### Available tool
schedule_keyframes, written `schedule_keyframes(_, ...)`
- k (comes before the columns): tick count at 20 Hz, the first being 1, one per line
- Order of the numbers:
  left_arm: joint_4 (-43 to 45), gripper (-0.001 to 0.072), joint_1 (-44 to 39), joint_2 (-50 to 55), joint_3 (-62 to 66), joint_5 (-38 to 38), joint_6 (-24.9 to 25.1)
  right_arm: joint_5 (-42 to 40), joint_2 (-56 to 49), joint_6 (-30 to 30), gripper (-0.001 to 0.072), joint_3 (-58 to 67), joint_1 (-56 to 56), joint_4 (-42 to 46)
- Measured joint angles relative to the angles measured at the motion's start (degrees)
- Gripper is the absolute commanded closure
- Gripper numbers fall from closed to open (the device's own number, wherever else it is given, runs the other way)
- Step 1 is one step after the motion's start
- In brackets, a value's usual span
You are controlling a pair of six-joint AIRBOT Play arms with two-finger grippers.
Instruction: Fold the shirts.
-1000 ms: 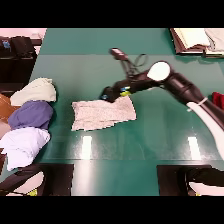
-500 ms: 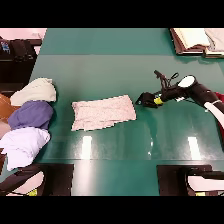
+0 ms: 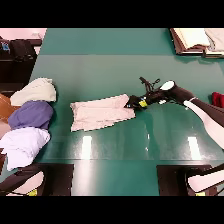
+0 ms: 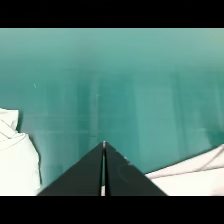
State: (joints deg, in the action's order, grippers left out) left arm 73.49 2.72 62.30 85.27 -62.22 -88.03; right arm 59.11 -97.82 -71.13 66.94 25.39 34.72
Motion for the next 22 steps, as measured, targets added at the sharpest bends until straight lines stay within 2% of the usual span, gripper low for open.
schedule_keyframes(4, -0.3, 0.0688, -2.9, 0.0, 0.0, 0.0, 0.9, -1.1, -0.3, 0.1, 0.0699, 5.1, 0.5, 0.3)
schedule_keyframes(8, -0.4, 0.0687, -8.7, 0.0, 0.0, 0.2, 1.3, -1.5, 5.1, -4.3, 0.0699, 9.4, -6.0, 9.2)
schedule_keyframes(14, -0.6, 0.0687, -17.0, 0.0, 0.0, 2.6, 0.4, 1.5, 17.5, -8.4, 0.0699, 12.8, -28.8, 21.7)
schedule_keyframes(19, -0.7, 0.0687, -21.6, 0.0, 0.0, 6.7, -1.1, 2.2, 23.4, -9.0, 0.0699, 13.3, -49.6, 24.5)
schedule_keyframes(22, -0.6, 0.0687, -22.6, 0.0, 0.0, 8.1, -1.7, 2.0, 24.1, -8.0, 0.0699, 13.4, -57.8, 24.9)
